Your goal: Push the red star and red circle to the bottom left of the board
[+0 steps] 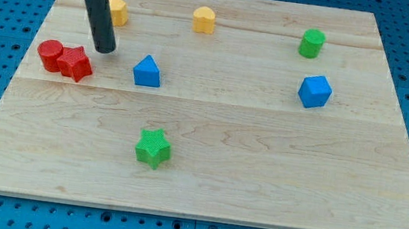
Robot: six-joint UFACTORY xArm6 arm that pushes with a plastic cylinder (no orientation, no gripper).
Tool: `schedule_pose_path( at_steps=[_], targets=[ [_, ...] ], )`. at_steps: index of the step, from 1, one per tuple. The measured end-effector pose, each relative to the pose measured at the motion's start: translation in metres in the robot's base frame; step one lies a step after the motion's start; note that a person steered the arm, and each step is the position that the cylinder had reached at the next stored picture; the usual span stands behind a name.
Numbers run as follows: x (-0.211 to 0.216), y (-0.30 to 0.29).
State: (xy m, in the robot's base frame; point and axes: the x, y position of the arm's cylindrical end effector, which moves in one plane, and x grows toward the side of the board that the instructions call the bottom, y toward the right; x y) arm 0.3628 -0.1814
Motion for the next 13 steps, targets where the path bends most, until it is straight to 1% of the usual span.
schedule_pose_path(
  at_steps=[1,3,5,6,7,10,11,12,13],
  targets=[
    [0.000,-0.028],
    [0.009,-0.047],
    [0.009,-0.102],
    [0.012,-0.120],
    [0.021,-0.122],
    [0.023,-0.123],
    [0.021,-0.113],
    [0.021,-0.078],
    [0.030,-0.061]
  ],
)
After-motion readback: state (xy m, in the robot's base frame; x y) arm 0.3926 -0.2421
